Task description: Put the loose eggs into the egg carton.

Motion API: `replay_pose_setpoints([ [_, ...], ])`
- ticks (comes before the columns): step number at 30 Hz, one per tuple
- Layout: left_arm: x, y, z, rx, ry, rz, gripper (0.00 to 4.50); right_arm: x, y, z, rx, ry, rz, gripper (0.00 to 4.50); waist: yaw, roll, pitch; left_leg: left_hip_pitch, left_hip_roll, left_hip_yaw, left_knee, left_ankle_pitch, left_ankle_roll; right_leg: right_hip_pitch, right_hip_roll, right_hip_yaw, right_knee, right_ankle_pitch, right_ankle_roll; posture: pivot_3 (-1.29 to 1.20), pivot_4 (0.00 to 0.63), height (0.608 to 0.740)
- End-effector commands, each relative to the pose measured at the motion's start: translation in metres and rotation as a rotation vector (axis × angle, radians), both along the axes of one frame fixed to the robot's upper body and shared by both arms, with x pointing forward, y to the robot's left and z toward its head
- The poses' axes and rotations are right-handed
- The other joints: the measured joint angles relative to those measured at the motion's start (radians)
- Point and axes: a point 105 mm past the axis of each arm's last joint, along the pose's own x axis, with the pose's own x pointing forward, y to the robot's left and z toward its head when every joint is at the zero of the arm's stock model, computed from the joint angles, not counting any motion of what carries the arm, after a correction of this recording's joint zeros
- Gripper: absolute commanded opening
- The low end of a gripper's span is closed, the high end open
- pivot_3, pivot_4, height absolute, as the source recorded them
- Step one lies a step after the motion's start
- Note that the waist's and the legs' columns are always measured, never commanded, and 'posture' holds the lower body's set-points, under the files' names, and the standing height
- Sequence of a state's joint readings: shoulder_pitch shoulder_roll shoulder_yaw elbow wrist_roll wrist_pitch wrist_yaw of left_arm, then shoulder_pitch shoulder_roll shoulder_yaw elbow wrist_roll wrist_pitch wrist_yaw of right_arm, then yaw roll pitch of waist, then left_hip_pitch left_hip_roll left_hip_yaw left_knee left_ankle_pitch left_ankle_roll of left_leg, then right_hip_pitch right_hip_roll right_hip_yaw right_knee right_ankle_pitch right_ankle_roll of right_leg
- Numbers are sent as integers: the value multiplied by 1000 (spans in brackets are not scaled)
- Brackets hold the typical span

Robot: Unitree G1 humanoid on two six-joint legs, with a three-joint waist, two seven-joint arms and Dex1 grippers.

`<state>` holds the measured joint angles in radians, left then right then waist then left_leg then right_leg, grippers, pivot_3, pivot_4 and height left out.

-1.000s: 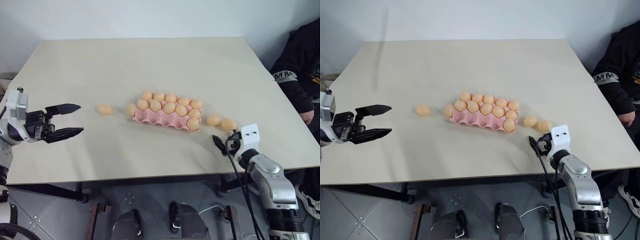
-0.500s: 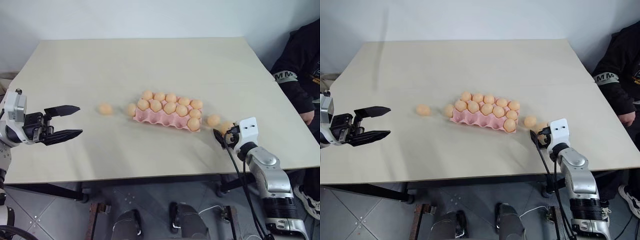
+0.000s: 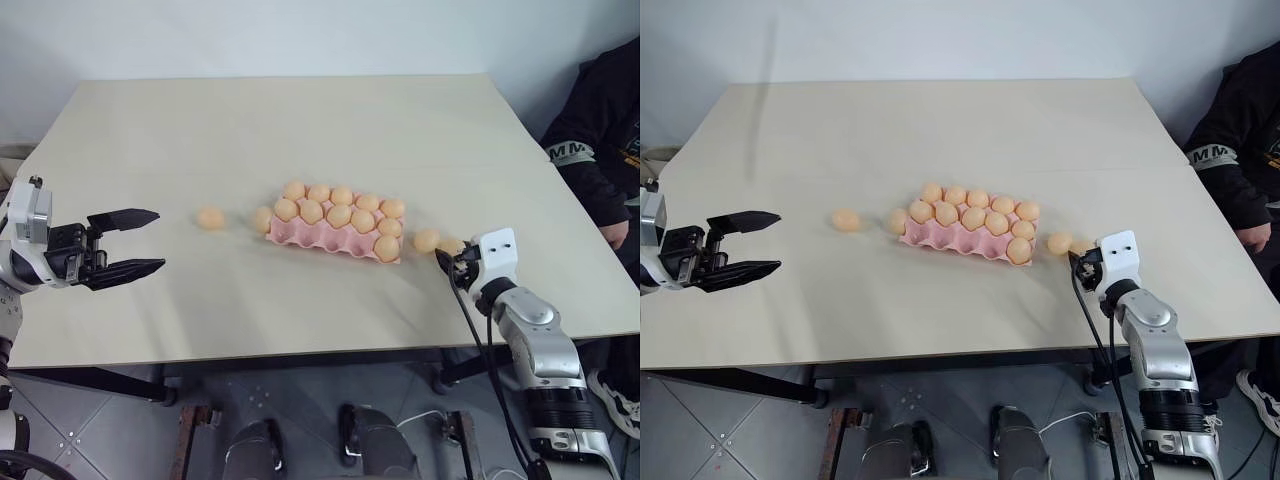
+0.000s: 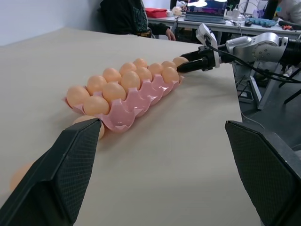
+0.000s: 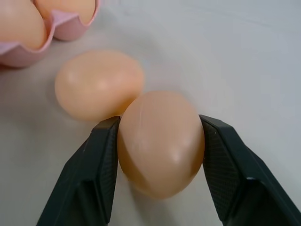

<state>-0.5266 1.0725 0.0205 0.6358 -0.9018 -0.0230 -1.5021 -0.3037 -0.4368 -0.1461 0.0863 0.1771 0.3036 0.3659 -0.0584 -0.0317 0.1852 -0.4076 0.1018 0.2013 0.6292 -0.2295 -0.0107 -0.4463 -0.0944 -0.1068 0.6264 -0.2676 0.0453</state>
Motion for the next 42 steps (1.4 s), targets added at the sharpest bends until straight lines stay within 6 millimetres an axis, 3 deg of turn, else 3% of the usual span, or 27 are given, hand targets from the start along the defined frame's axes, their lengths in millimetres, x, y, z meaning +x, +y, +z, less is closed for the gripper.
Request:
replay_pose_setpoints([
  [1, -12, -1, 9, 17, -46, -104, 4500, -2, 0, 27, -30, -81, 21, 2518, 0, 0, 0, 0, 0, 0, 0, 0, 0, 0, 0, 0, 0, 0, 0, 0, 150, 740],
  [6, -13, 0, 9, 13, -45, -100, 4500, -5, 3, 67, -63, -148, 52, 2518, 0, 1, 1, 0, 0, 0, 0, 0, 0, 0, 0, 0, 0, 0, 0, 0, 150, 740],
  [12, -12, -1, 8, 6, -49, -99, 4500, -7, 19, 84, -72, -159, 110, 2518, 2, 1, 0, 0, 1, -1, 0, 0, -1, 0, 0, 0, 0, -1, -1, 0, 150, 740],
  [15, -12, -1, 8, 5, -50, -103, 4500, -3, 44, 100, -24, -178, 175, 2518, -4, 1, 1, -1, 1, 0, 0, 0, -1, -1, 0, 0, 0, 0, -1, 0, 150, 740],
  [20, -13, -3, 8, -2, -50, -113, 4500, -1, 104, 104, 53, -137, 334, 2518, -10, 1, 0, -1, 3, -1, -1, 0, -1, -1, 0, 0, 0, -1, -2, 0, 150, 740],
  [24, -14, -4, 8, -4, -50, -119, 4500, 2, 145, 97, 100, -61, 406, 2518, -10, 1, 0, -2, 3, 0, -1, 1, 1, -3, 1, -1, 1, -1, -3, 0, 150, 740],
  [27, -15, -3, 8, -2, -54, -116, 4500, 1, 165, 84, 70, -18, 456, 2518, -6, 0, 0, -8, 2, 0, 0, 2, 3, -8, 2, -1, 2, -1, -2, 0, 150, 740],
  [30, -17, -2, 8, -1, -60, -113, 4500, -2, 171, 75, 42, 14, 478, 2518, 0, 0, 0, -17, 0, 1, 2, 3, 4, -17, 2, 0, 5, 0, -1, 0, 150, 740],
  [34, -19, 0, 8, -1, -66, -106, 4500, -4, 167, 64, -2, 49, 475, 2518, 2, 0, 0, -17, 0, 1, 3, 3, 4, -17, 2, 0, 4, 0, 0, 0, 150, 740],
  [42, -19, -1, 6, -8, -69, -109, 4500, -3, 153, 62, -41, 54, 438, 2518, -1, 0, 0, -16, 0, 1, 3, 3, 4, -17, 2, 0, 5, 0, 0, 0, 150, 740],
])
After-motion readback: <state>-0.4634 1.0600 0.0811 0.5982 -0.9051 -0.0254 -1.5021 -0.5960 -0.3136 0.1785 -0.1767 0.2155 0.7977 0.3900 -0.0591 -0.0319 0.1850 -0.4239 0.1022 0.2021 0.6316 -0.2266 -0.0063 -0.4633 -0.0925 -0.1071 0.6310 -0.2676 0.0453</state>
